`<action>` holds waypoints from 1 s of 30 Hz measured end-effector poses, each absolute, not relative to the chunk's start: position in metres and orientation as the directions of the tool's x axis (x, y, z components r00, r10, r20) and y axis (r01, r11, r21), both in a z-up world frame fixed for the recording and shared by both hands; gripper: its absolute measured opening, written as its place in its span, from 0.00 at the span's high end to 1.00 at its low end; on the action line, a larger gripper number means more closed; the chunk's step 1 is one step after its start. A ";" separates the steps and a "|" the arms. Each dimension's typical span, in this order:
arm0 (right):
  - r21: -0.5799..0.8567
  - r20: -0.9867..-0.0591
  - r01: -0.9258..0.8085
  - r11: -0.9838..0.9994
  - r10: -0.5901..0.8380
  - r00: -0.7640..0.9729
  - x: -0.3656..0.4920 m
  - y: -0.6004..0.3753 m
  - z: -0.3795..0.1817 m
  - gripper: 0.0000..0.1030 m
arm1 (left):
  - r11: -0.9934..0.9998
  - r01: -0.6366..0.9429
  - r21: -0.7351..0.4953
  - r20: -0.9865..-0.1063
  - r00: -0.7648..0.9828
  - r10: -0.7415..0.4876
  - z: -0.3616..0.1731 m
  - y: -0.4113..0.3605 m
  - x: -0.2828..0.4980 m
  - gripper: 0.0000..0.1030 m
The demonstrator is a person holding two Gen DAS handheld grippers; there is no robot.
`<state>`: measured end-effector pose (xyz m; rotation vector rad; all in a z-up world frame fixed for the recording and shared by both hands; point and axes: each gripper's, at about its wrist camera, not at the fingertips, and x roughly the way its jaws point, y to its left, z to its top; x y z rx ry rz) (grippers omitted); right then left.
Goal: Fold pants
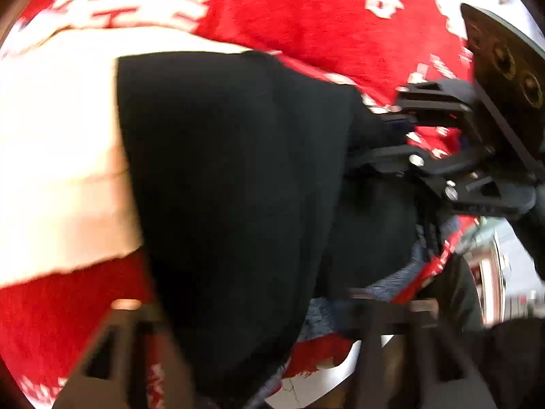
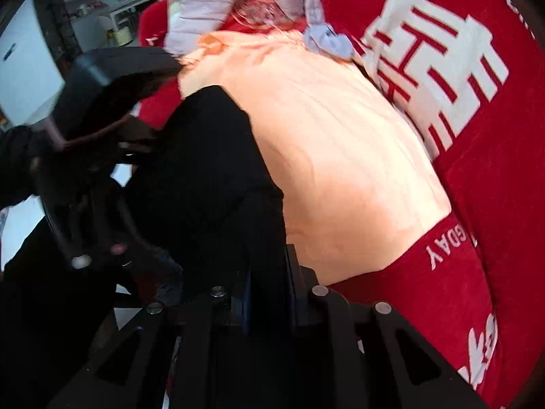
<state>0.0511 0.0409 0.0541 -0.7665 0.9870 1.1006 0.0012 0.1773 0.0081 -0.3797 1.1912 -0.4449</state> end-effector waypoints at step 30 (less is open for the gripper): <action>-0.031 -0.990 -0.950 0.310 0.119 0.071 0.035 -0.084 0.009 0.29 | 0.941 0.112 -0.320 -0.896 0.287 -0.339 0.106 0.134 -0.017 0.74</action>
